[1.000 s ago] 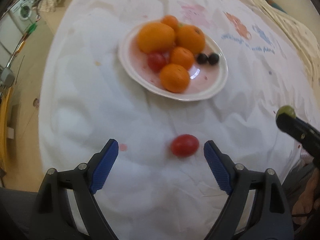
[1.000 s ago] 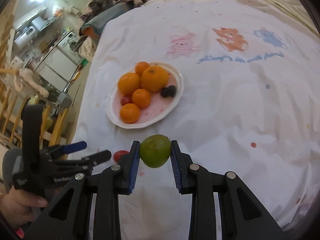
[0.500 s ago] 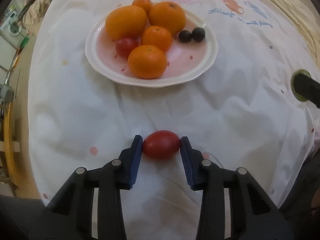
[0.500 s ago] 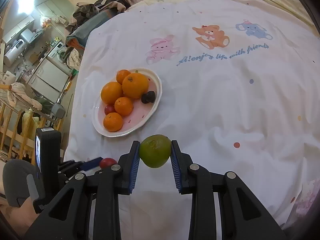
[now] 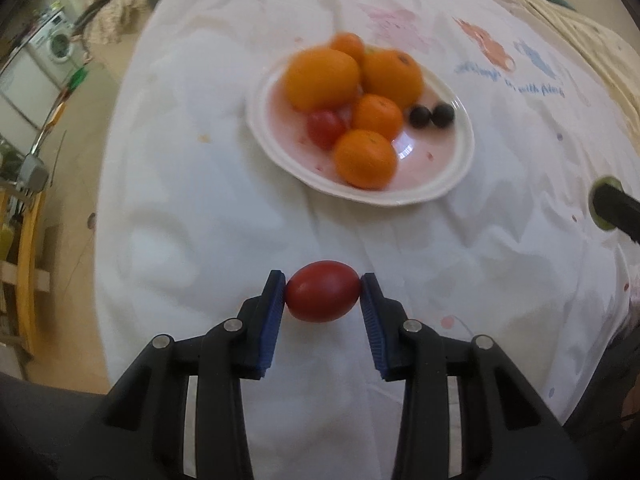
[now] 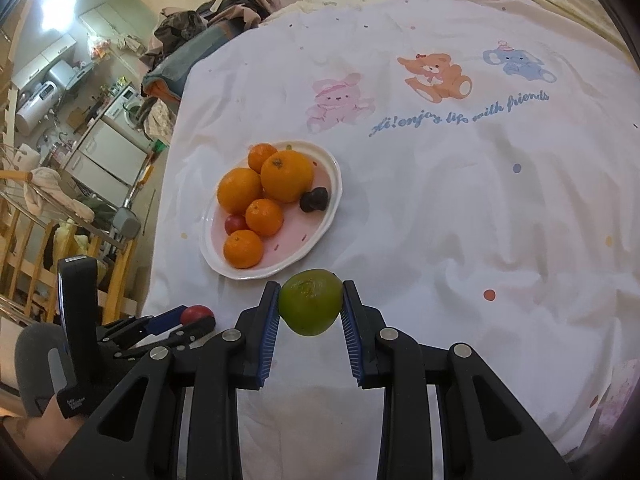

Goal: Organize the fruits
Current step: 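Lift and carry the tomato and green fruit over the pink plate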

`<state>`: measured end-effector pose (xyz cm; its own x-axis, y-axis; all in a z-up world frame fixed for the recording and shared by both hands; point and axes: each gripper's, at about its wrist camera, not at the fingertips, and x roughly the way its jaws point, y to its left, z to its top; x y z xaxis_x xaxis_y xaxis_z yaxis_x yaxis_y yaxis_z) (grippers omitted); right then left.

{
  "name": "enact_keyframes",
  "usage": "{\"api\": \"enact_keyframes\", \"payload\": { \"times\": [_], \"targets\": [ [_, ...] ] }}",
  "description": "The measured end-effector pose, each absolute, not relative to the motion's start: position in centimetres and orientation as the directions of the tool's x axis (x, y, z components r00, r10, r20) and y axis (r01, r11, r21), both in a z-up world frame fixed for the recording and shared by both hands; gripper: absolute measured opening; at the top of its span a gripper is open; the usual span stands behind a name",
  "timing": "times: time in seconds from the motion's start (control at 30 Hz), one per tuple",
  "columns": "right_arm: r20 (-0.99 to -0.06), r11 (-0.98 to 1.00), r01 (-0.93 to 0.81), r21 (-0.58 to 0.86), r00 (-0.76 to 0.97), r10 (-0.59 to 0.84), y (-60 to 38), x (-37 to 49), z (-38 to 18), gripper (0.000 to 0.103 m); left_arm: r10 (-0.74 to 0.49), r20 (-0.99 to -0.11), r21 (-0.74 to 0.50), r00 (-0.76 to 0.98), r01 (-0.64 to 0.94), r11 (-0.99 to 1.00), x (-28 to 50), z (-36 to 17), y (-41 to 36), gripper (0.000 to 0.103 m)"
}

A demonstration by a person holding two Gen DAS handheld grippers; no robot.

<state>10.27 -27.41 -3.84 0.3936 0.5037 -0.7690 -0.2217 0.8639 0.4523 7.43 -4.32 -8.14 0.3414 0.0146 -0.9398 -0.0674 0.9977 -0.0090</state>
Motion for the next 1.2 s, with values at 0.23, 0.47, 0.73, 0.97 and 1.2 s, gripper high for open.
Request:
{"api": "enact_keyframes", "payload": {
  "times": [0.23, 0.47, 0.73, 0.97, 1.2],
  "targets": [
    [-0.756, 0.865, -0.243, 0.439, 0.421, 0.502, -27.4, 10.2, -2.7, 0.032, 0.045, -0.920, 0.008, 0.390, -0.096, 0.995, 7.7, -6.1, -3.2, 0.034],
    [-0.735, 0.859, -0.261, 0.440, 0.445, 0.512, -28.0, 11.6, -1.4, 0.032, 0.045, -0.910, 0.008, 0.413, -0.090, 0.996, 9.2, -4.3, -3.3, 0.034],
    [-0.729, 0.857, -0.233, 0.460, 0.451, 0.514, -28.9, 15.0, -1.4, 0.032, 0.011, -0.899, -0.008, 0.438, -0.041, 0.999, 12.2, -3.1, -5.0, 0.034],
    [-0.729, 0.850, -0.202, 0.486, 0.443, 0.522, -29.3, 17.7, -2.2, 0.032, -0.031, -0.902, -0.016, 0.431, 0.040, 0.999, 15.6, -4.3, -8.1, 0.034],
    [-0.726, 0.850, -0.160, 0.502, 0.456, 0.514, -30.4, 18.7, -3.0, 0.032, -0.075, -0.923, -0.053, 0.378, 0.069, 0.996, 19.2, -7.0, -10.5, 0.034]
  ]
}}
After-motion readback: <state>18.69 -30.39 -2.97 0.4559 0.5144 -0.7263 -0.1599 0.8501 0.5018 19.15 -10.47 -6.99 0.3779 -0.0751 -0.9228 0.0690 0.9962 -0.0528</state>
